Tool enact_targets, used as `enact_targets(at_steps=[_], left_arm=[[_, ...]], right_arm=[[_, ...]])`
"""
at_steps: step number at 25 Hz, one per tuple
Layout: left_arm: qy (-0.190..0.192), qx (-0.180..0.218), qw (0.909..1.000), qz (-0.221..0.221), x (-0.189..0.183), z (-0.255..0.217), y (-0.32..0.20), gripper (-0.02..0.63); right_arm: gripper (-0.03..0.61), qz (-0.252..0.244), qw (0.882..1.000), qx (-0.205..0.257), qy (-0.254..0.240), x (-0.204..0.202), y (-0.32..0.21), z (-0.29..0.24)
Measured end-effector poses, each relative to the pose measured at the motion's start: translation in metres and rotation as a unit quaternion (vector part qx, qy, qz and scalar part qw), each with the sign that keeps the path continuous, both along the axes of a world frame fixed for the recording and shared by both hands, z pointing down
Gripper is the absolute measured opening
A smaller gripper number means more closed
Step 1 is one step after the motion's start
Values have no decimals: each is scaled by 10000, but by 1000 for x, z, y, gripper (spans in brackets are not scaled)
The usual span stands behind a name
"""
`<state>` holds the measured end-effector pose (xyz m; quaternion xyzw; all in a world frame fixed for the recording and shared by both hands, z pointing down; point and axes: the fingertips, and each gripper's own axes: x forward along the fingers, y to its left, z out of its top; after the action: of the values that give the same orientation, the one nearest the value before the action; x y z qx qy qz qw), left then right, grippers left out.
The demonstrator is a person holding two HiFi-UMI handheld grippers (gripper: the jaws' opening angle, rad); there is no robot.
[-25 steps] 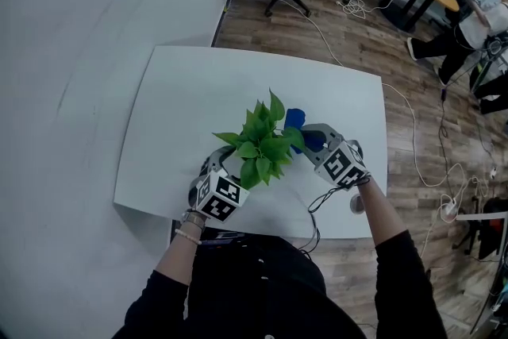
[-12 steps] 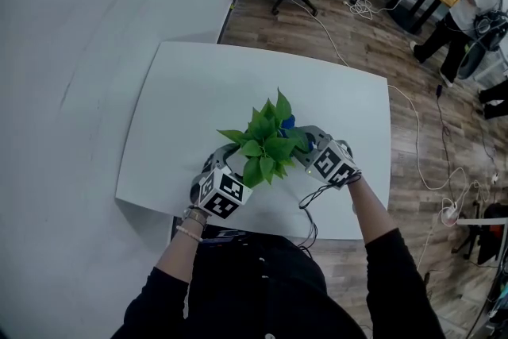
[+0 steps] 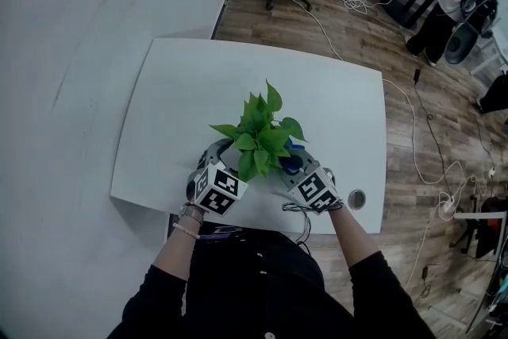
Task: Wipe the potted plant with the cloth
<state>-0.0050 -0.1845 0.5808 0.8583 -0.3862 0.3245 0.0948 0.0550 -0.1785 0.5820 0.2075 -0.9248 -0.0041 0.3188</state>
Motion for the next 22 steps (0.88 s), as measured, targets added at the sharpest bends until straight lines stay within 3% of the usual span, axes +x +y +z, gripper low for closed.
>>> enact_targets(at_steps=[4, 11, 15, 20, 22], left_arm=[[15, 37, 10000, -31, 1, 3, -2, 305], [116, 125, 9998, -73, 2, 3, -3, 307], [153, 117, 9997, -154, -5, 3, 0, 306], [213, 291, 9983, -457, -28, -13, 4, 303], [197, 463, 9971, -579, -35, -24, 8, 242]], right_arm=[[75, 133, 9999, -106, -32, -11, 18, 3], [75, 173, 9976, -405, -534, -30, 41, -10], [75, 883, 9932, -435, -621, -15, 40, -13], [75, 1541, 9863, -120, -573, 15, 42, -29], [75, 1821, 9818, 16, -532, 29, 45, -35]])
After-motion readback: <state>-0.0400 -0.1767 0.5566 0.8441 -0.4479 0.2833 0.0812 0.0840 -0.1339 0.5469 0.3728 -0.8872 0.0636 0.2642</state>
